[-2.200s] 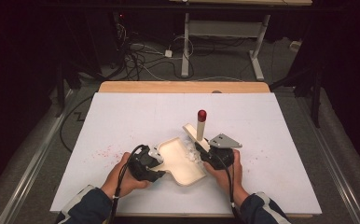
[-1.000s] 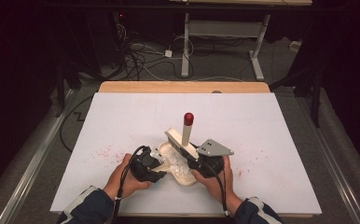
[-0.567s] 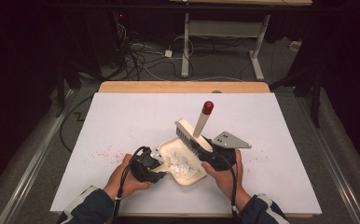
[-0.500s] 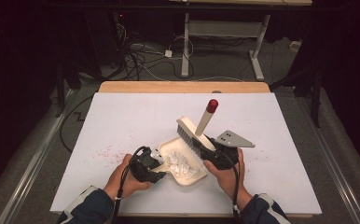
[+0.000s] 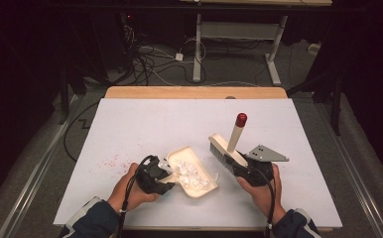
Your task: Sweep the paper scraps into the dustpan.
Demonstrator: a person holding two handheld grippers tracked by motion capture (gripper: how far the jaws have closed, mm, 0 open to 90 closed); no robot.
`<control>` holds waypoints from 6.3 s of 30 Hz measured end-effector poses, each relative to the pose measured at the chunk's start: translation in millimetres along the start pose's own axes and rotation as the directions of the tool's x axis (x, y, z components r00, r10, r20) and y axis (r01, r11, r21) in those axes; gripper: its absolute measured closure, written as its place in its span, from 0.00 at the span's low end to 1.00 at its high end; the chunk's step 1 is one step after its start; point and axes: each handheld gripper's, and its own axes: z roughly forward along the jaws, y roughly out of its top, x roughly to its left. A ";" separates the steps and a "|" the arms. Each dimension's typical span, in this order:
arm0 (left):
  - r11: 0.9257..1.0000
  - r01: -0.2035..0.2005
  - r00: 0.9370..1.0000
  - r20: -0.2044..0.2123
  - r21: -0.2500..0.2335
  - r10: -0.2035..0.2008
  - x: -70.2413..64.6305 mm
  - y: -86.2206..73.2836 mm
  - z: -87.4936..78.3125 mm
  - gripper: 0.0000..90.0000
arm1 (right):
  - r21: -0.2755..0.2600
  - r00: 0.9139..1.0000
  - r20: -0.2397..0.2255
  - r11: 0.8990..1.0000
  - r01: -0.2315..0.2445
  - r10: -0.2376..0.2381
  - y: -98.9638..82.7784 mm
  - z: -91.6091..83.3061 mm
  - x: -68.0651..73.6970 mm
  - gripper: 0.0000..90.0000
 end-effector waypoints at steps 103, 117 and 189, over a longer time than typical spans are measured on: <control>0.998 0.033 0.999 -0.013 0.060 -0.033 7.3 -7.1 8.0 0.70 | 0.027 0.963 -0.225 0.987 0.155 -0.145 9.4 -8.4 21.8 0.75; 0.996 0.075 0.997 -0.013 0.044 -0.075 19.6 -12.0 5.2 0.70 | 0.055 0.959 -0.234 0.983 0.176 -0.159 10.3 -2.8 24.2 0.75; 0.943 0.327 0.933 -0.142 -0.059 -0.332 59.0 -96.3 -47.0 0.71 | 0.152 0.978 -0.201 0.985 0.084 -0.052 -1.8 -59.1 -34.1 0.75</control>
